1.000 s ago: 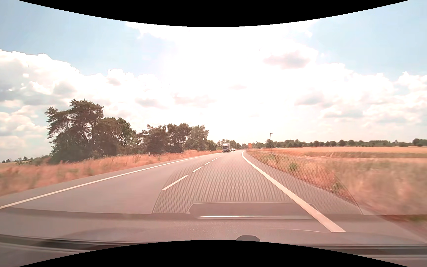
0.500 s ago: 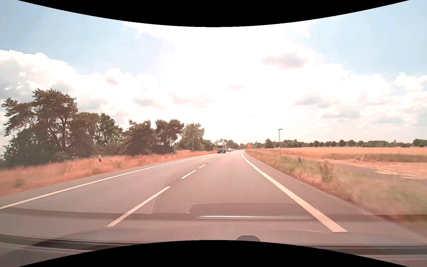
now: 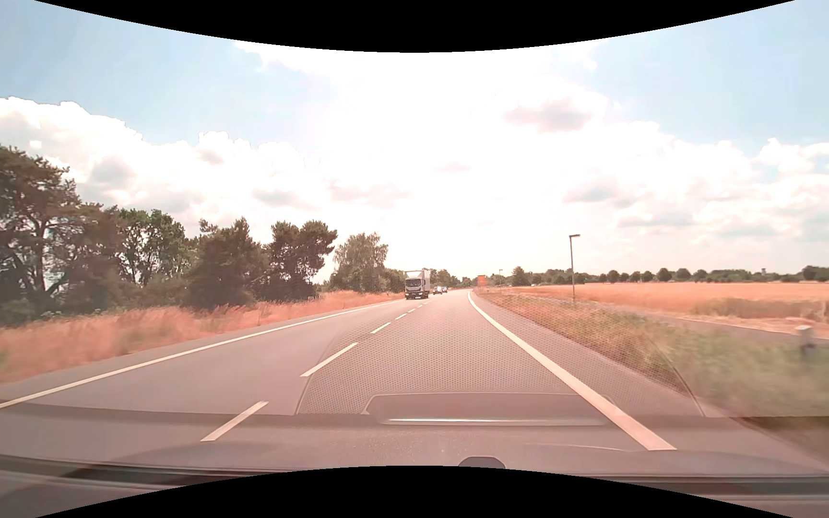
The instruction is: Follow the waypoints while adhering to traffic rules and regulations
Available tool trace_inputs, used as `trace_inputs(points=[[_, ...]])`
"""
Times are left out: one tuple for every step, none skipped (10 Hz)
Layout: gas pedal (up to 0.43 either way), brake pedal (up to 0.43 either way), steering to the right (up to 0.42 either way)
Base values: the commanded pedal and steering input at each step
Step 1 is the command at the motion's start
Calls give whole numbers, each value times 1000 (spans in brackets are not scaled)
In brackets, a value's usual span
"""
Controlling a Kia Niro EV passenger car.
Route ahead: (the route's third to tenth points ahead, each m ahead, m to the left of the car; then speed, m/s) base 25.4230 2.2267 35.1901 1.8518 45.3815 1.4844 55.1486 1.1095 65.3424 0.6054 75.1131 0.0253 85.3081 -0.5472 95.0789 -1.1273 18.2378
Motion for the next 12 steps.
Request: trace_inputs(points=[[0,0,0],[0,0,-2],[0,0,-3],[0,0,-3],[0,0,-3],[0,0,-2],[0,0,-1],[0,0,0],[0,0,-1],[0,0,0],[0,0,0],[0,0,0]])
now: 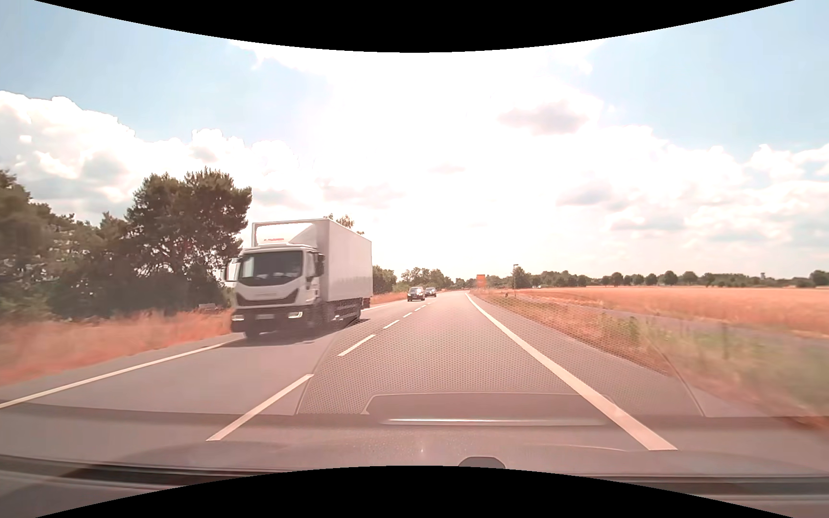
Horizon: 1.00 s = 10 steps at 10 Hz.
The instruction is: Follow the waypoints while adhering to traffic rules and regulations
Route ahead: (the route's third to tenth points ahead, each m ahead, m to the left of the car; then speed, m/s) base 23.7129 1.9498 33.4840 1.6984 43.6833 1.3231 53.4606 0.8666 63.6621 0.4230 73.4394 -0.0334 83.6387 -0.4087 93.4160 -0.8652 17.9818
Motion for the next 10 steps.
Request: trace_inputs(points=[[0,0,0],[0,0,0],[0,0,-1],[0,0,0],[0,0,0],[0,0,0],[0,0,0],[0,0,0],[0,0,0],[0,0,0]])
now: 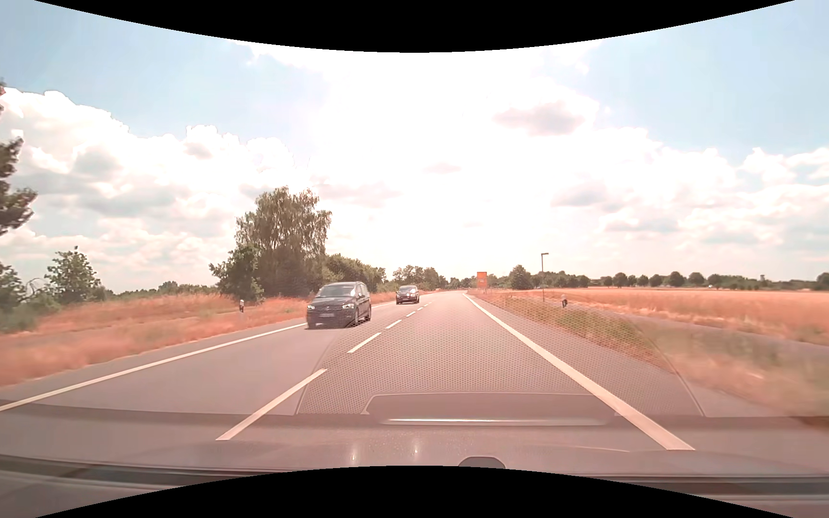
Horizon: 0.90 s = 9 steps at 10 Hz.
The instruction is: Follow the waypoints while adhering to traffic rules and regulations
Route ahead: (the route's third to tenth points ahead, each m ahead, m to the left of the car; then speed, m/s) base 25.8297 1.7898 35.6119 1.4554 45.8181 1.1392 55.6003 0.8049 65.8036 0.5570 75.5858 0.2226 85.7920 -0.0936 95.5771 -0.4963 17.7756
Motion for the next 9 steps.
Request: trace_inputs(points=[[0,0,0],[0,0,0],[0,0,0],[0,0,0],[0,0,0],[0,0,0],[0,0,0],[0,0,0],[0,0,0]])
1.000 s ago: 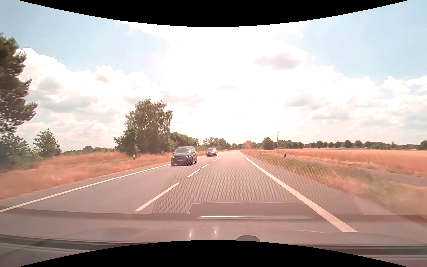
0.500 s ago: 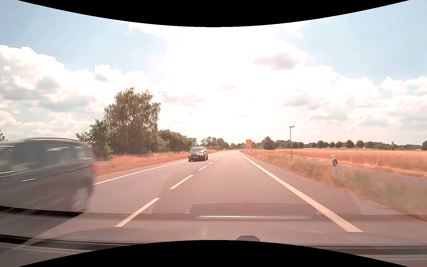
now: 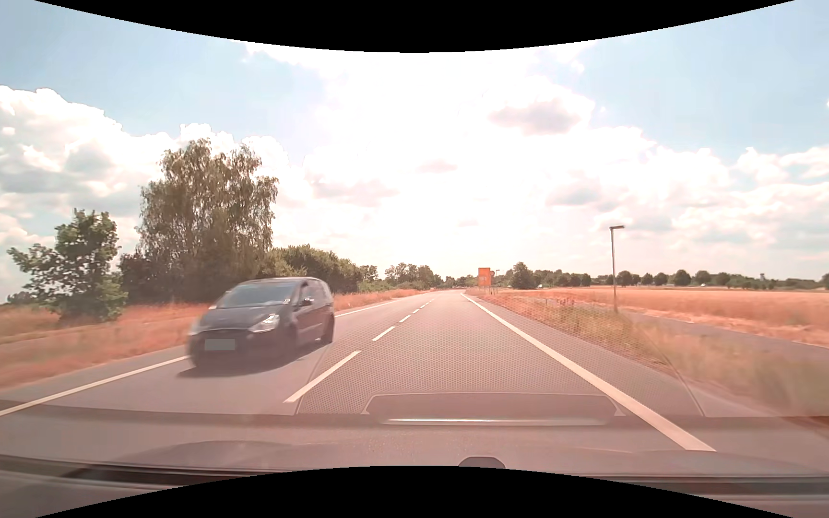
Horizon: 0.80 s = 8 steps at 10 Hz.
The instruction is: Follow the waypoints while adhering to traffic rules and regulations
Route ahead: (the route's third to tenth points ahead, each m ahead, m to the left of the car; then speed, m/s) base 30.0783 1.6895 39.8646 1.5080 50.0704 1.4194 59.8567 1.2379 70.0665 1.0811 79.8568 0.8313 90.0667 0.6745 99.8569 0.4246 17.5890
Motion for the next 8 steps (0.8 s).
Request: trace_inputs(points=[[0,0,0],[8,0,-1],[8,0,-1],[20,0,-1],[39,0,-1],[39,0,-1],[47,0,-1],[47,0,-1]])
